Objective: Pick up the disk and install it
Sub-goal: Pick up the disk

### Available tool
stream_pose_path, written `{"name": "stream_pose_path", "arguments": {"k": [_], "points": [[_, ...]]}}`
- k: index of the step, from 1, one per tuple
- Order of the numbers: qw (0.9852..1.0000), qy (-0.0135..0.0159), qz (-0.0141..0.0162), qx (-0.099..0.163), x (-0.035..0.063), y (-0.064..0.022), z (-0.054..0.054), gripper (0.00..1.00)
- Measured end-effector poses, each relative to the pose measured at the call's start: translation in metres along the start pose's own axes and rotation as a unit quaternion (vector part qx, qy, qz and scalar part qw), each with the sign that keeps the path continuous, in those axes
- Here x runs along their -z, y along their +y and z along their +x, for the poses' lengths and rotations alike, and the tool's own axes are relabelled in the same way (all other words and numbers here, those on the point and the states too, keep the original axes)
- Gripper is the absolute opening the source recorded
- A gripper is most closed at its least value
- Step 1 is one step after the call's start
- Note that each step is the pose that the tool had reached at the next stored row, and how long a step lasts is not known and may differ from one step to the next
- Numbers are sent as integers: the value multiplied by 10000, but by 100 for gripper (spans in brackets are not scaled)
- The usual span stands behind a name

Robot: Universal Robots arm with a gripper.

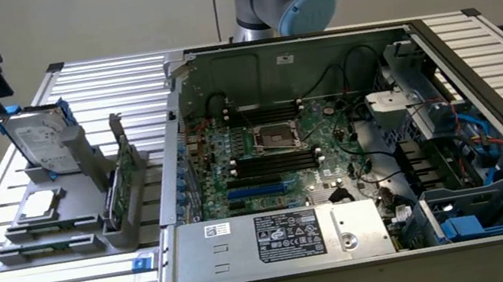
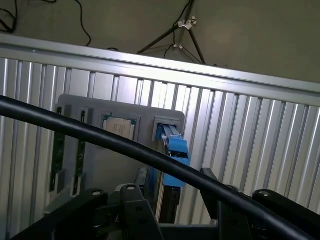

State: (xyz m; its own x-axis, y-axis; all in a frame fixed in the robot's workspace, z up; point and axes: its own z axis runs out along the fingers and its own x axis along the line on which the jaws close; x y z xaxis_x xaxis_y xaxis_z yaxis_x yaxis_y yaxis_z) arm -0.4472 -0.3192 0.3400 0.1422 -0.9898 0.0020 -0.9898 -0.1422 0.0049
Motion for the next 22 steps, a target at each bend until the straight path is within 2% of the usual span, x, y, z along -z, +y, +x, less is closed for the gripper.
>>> {"name": "stream_pose_path", "arguments": {"k": [7, 22], "points": [[10000, 0, 0, -28, -128, 0, 0, 54], [9997, -1, -1, -262, -400, -2, -1, 54]]}}
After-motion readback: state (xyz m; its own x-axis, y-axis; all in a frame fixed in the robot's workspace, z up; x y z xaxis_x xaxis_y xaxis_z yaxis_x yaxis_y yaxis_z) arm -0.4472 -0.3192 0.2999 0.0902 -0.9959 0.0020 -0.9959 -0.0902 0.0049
